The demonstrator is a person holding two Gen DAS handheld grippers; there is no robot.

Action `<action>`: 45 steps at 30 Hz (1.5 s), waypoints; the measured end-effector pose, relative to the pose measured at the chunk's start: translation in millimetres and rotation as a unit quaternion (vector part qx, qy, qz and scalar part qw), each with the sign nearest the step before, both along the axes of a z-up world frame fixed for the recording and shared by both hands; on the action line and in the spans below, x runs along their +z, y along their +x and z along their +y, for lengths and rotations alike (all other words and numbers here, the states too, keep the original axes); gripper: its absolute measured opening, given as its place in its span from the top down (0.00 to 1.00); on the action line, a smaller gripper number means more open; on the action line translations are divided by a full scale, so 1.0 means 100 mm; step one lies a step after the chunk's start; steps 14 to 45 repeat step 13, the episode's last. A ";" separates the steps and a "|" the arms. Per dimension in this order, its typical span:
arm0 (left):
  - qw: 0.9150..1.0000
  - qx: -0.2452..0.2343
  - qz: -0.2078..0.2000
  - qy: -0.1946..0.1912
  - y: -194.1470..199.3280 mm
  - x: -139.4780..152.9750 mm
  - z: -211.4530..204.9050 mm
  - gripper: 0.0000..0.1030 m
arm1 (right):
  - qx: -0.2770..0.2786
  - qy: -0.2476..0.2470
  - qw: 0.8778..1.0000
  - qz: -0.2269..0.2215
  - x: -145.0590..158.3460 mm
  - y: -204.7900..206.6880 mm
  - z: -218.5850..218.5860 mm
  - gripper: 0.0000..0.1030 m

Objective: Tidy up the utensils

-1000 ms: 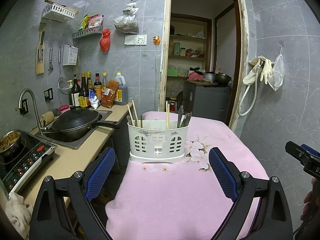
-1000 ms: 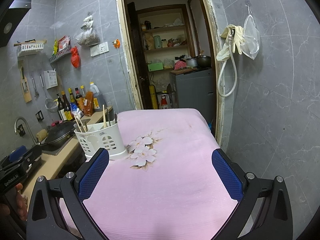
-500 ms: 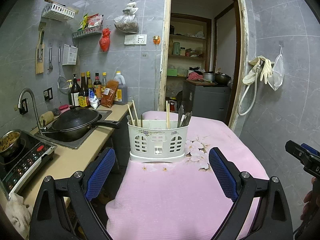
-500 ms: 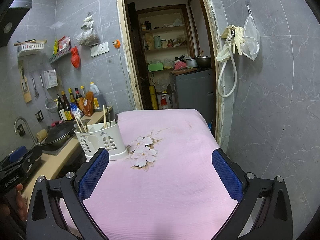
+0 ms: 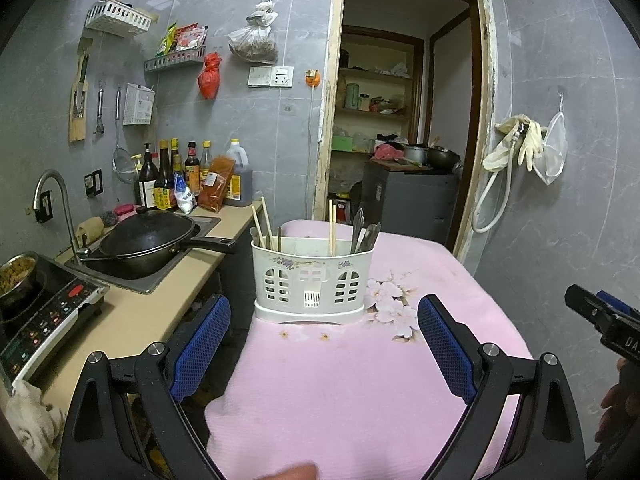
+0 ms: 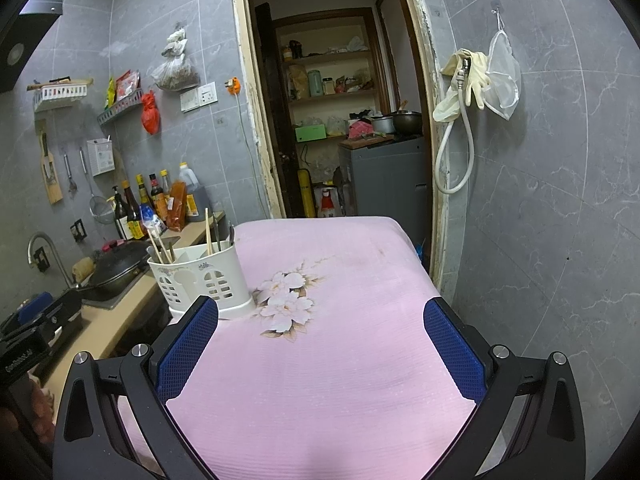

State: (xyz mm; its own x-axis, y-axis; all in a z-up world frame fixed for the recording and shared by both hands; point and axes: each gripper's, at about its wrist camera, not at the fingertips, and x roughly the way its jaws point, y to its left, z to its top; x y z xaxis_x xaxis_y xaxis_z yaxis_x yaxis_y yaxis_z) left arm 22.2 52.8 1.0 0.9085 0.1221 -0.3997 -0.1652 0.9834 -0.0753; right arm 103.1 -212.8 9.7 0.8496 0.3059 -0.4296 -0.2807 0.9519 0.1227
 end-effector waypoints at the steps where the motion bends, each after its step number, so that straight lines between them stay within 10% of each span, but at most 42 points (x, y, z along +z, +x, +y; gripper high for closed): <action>1: 1.000 -0.002 0.002 0.001 0.01 -0.01 -0.01 0.11 | 0.000 0.000 1.000 0.001 0.00 0.00 0.00 0.00; 45: 1.000 -0.007 0.006 0.003 0.02 -0.05 -0.04 0.11 | 0.000 0.001 1.000 0.002 0.01 0.01 -0.01 0.00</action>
